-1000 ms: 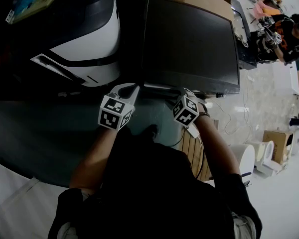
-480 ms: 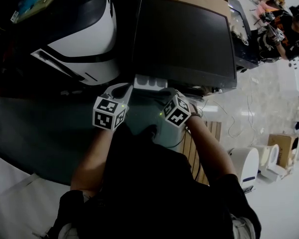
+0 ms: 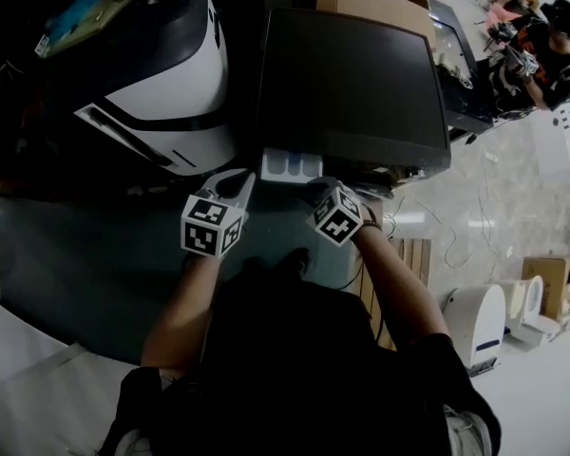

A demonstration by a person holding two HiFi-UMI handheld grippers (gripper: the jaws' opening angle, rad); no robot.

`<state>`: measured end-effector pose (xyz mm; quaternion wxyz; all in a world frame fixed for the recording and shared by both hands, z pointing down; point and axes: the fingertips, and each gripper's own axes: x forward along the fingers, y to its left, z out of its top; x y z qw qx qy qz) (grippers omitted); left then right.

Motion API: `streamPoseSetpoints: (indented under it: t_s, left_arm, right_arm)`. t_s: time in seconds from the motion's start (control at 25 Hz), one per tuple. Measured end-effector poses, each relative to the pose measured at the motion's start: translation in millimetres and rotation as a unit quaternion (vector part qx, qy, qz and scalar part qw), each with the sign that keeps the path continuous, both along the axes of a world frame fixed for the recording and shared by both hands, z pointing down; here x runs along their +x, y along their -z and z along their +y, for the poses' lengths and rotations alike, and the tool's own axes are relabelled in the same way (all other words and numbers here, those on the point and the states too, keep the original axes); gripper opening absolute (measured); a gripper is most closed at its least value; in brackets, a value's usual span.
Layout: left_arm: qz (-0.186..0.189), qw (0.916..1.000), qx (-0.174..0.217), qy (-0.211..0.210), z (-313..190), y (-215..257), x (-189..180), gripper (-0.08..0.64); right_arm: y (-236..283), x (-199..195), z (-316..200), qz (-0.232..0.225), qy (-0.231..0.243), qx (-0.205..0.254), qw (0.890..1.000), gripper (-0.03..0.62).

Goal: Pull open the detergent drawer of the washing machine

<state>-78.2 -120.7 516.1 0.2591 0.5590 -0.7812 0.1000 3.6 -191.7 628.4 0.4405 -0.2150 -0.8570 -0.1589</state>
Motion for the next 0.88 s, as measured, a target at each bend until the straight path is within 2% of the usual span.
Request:
streamPoseSetpoints:
  t_s: [0.28,0.4,0.64,0.88]
  left_arm:
    - [-0.004,0.9996,0.017,-0.022,7.0,13.7,3.3,0.011]
    - [-0.003,0.9994,0.021,-0.026,13.5,16.5,4.2,0.011]
    - [0.002,0.9992,0.022,-0.034,31.1,14.1,13.0,0.011]
    - [0.007,0.9991,0.025,-0.034,56.0,12.6,23.7,0.011]
  right_arm:
    - [-0.2,21.7,16.4,0.032,0.006,-0.007,0.999,0.104]
    - [1.1,21.6,21.0,0.022,-0.007,0.0,1.0,0.104]
    - [1.4,25.8,24.8,0.031,-0.026,0.009,0.999,0.104]
    - [2.4,35.3,35.6,0.025,-0.048,-0.006,0.999,0.104]
